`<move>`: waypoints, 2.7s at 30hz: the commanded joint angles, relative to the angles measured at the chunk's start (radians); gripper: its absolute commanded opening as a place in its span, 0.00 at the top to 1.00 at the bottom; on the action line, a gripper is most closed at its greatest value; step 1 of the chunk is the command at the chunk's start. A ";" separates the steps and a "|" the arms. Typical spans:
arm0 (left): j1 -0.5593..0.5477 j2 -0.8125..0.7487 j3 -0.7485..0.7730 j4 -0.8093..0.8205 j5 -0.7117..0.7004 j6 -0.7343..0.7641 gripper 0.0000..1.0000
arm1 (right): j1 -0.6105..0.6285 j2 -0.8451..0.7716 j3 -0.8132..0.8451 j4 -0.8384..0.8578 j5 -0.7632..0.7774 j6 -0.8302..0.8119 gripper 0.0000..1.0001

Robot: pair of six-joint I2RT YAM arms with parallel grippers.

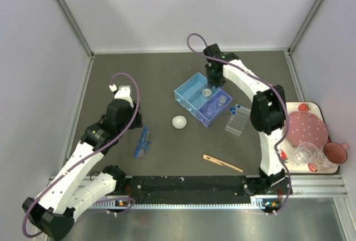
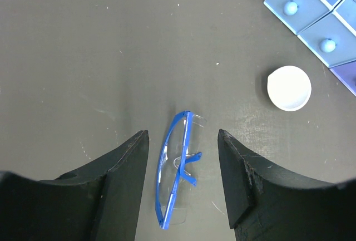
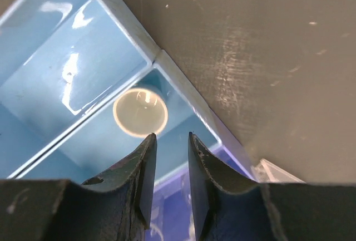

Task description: Organize the chemistry lab equipment

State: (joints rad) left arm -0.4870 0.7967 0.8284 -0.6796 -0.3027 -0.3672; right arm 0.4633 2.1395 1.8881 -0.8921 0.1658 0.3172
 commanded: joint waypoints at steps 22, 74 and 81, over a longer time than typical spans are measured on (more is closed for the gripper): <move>0.008 -0.014 -0.003 0.048 0.036 0.010 0.42 | 0.417 -0.402 -0.431 0.249 -0.126 0.244 0.64; 0.008 -0.021 -0.009 0.049 0.048 0.020 0.42 | 0.333 -0.116 -0.435 0.375 -0.118 0.309 1.00; 0.008 -0.021 -0.008 0.051 0.050 0.020 0.42 | 0.337 -0.171 -0.428 0.363 -0.109 0.287 1.00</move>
State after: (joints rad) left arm -0.4839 0.7933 0.8280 -0.6788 -0.2512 -0.3557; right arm 0.8017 2.0060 1.4345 -0.5243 0.0288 0.6224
